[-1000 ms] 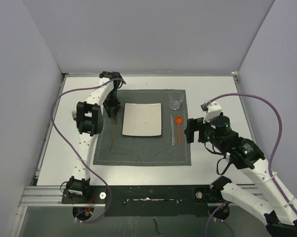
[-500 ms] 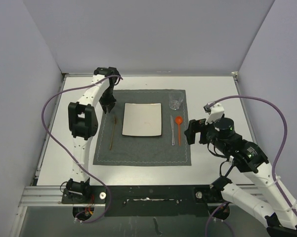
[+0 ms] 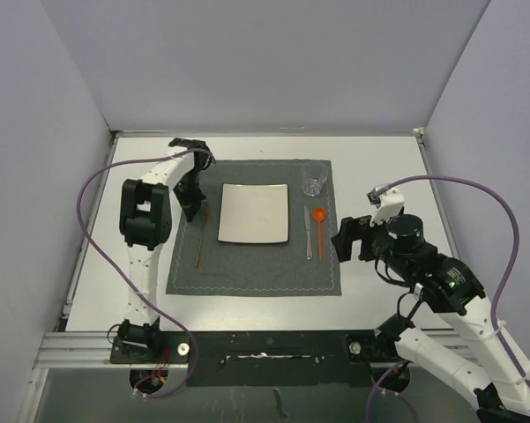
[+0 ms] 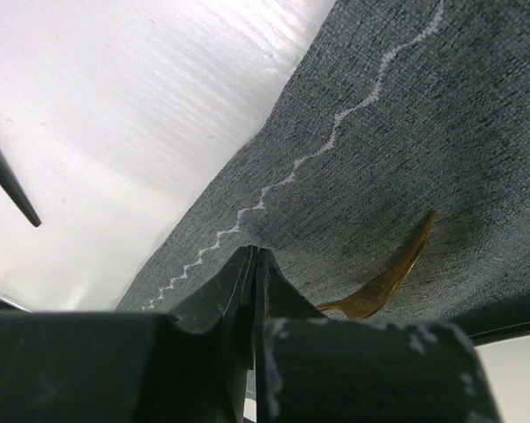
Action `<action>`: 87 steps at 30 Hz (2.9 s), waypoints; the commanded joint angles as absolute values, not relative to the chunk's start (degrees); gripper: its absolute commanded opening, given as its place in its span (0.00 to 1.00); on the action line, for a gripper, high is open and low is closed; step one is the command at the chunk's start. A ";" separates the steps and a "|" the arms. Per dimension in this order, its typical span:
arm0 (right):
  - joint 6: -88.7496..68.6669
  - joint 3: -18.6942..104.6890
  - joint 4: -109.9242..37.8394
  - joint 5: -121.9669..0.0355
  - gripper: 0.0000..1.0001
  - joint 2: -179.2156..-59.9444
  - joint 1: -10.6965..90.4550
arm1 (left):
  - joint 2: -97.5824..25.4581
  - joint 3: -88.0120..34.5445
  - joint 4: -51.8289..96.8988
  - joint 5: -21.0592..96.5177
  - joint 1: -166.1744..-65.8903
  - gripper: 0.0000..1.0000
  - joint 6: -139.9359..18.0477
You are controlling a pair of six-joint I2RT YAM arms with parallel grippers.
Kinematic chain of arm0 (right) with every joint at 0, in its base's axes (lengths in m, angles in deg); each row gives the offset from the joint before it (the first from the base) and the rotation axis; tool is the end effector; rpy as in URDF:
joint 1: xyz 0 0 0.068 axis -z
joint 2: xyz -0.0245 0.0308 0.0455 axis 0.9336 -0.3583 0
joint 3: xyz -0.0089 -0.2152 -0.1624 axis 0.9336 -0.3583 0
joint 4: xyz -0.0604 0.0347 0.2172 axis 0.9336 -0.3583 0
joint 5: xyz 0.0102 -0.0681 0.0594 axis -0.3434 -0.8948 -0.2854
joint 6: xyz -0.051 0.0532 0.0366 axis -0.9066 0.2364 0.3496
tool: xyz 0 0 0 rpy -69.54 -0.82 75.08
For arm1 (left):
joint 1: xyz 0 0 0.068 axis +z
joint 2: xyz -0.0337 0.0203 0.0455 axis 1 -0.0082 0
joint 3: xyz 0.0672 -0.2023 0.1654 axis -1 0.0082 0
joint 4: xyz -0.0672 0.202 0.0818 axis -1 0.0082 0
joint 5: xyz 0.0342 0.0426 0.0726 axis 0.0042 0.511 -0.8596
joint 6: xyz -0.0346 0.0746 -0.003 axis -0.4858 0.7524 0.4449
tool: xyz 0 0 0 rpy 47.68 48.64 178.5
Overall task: Set the dinner table for one person
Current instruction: Place the fork on the napkin, then adjust the napkin at the center of the board.
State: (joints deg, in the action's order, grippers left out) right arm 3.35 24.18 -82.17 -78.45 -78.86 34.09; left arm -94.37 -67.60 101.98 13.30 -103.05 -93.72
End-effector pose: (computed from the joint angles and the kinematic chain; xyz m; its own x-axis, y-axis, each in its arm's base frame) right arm 0.1132 0.0641 0.3263 -0.5408 0.0376 -0.8403 -0.2729 0.9371 0.2176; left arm 0.3907 -0.0734 0.1430 -0.8718 -0.4810 -0.0930 -0.4855 0.8230 0.2947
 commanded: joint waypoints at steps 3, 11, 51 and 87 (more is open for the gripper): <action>3.47 25.50 -81.32 -78.75 0.98 -78.40 33.91 | -91.71 -64.68 99.06 13.46 -102.90 0.00 -94.32; 2.99 25.55 -81.50 -79.24 0.98 -78.14 33.88 | -90.77 -61.85 99.78 12.40 -102.76 0.00 -94.40; 3.09 25.83 -82.82 -80.36 0.98 -77.91 33.87 | -101.46 -86.44 103.48 14.36 -102.72 0.00 -89.57; 2.91 26.70 -83.17 -81.46 0.98 -79.51 33.92 | -104.30 -95.45 103.68 15.85 -101.63 0.00 -86.08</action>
